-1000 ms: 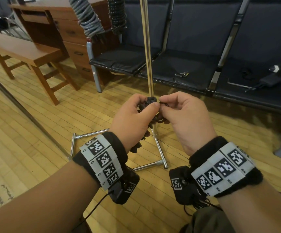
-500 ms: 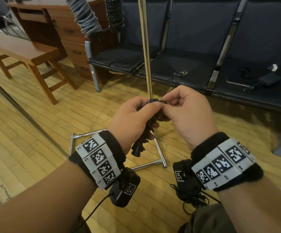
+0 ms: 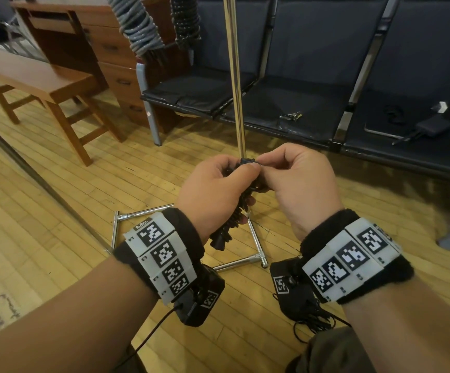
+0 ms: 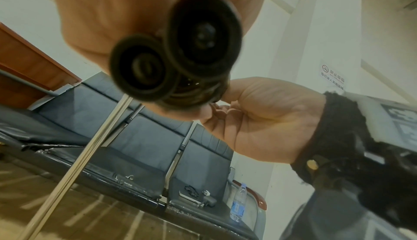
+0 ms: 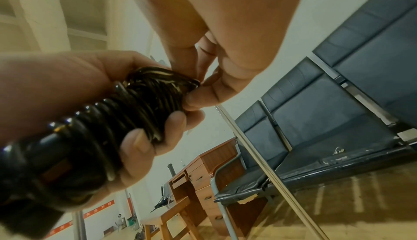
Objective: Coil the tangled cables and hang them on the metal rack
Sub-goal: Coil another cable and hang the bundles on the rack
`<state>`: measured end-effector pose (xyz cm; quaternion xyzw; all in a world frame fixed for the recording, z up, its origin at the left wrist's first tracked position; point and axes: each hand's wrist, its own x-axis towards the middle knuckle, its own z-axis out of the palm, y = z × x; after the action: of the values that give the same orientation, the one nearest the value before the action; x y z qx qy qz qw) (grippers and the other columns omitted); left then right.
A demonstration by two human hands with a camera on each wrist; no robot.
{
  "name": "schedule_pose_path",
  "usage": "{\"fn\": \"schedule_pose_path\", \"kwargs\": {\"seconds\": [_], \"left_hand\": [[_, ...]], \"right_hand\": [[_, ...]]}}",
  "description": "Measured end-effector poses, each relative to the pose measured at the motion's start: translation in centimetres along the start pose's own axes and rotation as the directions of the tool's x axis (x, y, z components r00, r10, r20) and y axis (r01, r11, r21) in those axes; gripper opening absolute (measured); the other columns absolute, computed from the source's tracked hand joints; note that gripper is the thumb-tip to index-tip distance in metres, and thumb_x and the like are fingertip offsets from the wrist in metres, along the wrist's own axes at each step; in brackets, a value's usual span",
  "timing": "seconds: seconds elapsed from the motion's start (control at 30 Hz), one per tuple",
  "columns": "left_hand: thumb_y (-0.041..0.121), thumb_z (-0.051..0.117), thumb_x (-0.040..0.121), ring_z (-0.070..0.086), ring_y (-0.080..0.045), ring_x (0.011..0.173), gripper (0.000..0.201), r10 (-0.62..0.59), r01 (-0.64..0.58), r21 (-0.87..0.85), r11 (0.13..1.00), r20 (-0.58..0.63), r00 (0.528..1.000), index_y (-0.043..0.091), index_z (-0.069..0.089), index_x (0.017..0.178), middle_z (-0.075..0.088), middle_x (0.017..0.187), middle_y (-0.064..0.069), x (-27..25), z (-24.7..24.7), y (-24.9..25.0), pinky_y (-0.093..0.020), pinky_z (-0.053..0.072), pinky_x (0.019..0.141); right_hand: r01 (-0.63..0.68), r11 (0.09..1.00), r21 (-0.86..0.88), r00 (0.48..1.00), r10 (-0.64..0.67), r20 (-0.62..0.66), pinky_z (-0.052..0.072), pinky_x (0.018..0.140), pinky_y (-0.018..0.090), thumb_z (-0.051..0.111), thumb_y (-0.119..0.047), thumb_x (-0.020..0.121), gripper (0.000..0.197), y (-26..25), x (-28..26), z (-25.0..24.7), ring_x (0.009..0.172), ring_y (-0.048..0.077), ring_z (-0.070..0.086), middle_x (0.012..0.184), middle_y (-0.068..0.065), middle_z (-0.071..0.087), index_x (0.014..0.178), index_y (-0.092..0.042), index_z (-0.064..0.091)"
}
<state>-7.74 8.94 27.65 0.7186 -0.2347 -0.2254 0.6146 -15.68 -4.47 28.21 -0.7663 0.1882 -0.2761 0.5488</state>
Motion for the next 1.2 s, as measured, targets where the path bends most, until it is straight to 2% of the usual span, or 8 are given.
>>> {"fn": "schedule_pose_path", "kwargs": {"seconds": [0.23,0.37,0.5,0.63,0.8,0.97,1.07,1.2], "left_hand": [[0.041,0.062,0.102,0.072,-0.017,0.060,0.018,0.008,-0.010,0.219,0.976,0.011,1.000,0.025,0.067,0.109,0.077,0.085,-0.005,0.5,0.1,0.9,-0.030,0.056,0.049],[0.044,0.066,0.099,0.067,-0.011,0.053,0.020,0.017,-0.027,0.257,0.966,0.039,0.999,0.026,0.066,0.107,0.076,0.084,-0.007,0.6,-0.2,1.3,-0.025,0.053,0.047],[0.043,0.071,0.096,0.067,-0.010,0.053,0.025,0.010,-0.029,0.233,0.972,0.084,0.996,0.024,0.066,0.111,0.076,0.086,-0.005,0.7,-0.6,1.4,-0.026,0.053,0.047],[0.037,0.071,0.094,0.071,-0.019,0.063,0.027,-0.052,0.041,0.106,0.994,0.103,0.993,0.019,0.067,0.114,0.079,0.094,-0.009,1.1,-1.1,0.8,-0.032,0.055,0.050],[0.039,0.070,0.085,0.073,-0.023,0.069,0.037,-0.091,0.091,0.022,0.996,-0.018,0.996,0.020,0.067,0.116,0.079,0.090,-0.004,1.3,-1.0,-0.7,-0.038,0.058,0.058],[0.036,0.069,0.086,0.070,-0.025,0.071,0.036,-0.076,0.077,0.001,0.997,-0.109,0.991,0.023,0.066,0.119,0.078,0.094,-0.011,1.6,-1.8,-0.9,-0.043,0.059,0.064],[0.034,0.068,0.093,0.068,-0.019,0.063,0.028,-0.026,0.036,0.084,0.996,-0.116,0.993,0.024,0.067,0.118,0.078,0.090,-0.011,1.6,-2.3,-0.8,-0.035,0.058,0.058],[0.032,0.067,0.096,0.065,-0.014,0.056,0.022,0.024,-0.001,0.163,0.987,-0.137,0.990,0.022,0.067,0.116,0.073,0.077,-0.002,1.9,-2.5,-1.1,-0.028,0.053,0.052]], "right_hand": [[0.001,1.000,0.012,0.999,-0.001,0.052,0.058,0.069,0.013,0.073,-0.004,0.090,0.025,-0.2,0.2,-0.2,0.084,-0.005,0.069,0.084,-0.012,0.073,0.092,-0.028,0.076],[-0.010,1.000,0.028,0.999,0.009,0.032,0.063,0.072,0.026,0.072,-0.001,0.089,0.030,-0.1,0.2,0.0,0.082,0.004,0.072,0.084,-0.009,0.073,0.092,-0.031,0.070],[-0.025,0.999,0.046,0.999,0.023,0.038,0.064,0.074,0.032,0.074,0.000,0.086,0.032,0.1,0.4,-0.1,0.080,0.008,0.072,0.082,-0.005,0.070,0.094,-0.029,0.066],[-0.071,0.994,0.079,0.994,0.064,0.089,0.064,0.072,0.036,0.074,-0.002,0.087,0.025,0.2,0.3,0.4,0.079,0.017,0.071,0.086,0.000,0.069,0.094,-0.025,0.067],[-0.213,0.968,0.131,0.973,0.198,0.118,0.058,0.065,0.031,0.072,-0.004,0.091,0.024,0.6,0.5,0.7,0.076,0.015,0.071,0.093,0.008,0.072,0.104,-0.023,0.068],[-0.377,0.890,0.255,0.908,0.301,0.291,0.049,0.059,0.030,0.064,0.001,0.095,0.014,0.6,0.6,0.5,0.069,0.015,0.070,0.092,0.013,0.075,0.103,-0.008,0.070],[-0.394,0.903,0.169,0.838,0.278,0.470,0.045,0.054,0.030,0.060,0.001,0.096,0.013,0.3,0.5,0.2,0.059,0.015,0.066,0.080,0.010,0.070,0.098,-0.008,0.069],[-0.348,0.937,0.034,0.747,0.255,0.614,0.039,0.046,0.029,0.052,-0.020,0.107,0.022,-0.6,-0.1,0.5,0.051,0.019,0.056,0.075,0.010,0.070,0.100,-0.006,0.066]]}}
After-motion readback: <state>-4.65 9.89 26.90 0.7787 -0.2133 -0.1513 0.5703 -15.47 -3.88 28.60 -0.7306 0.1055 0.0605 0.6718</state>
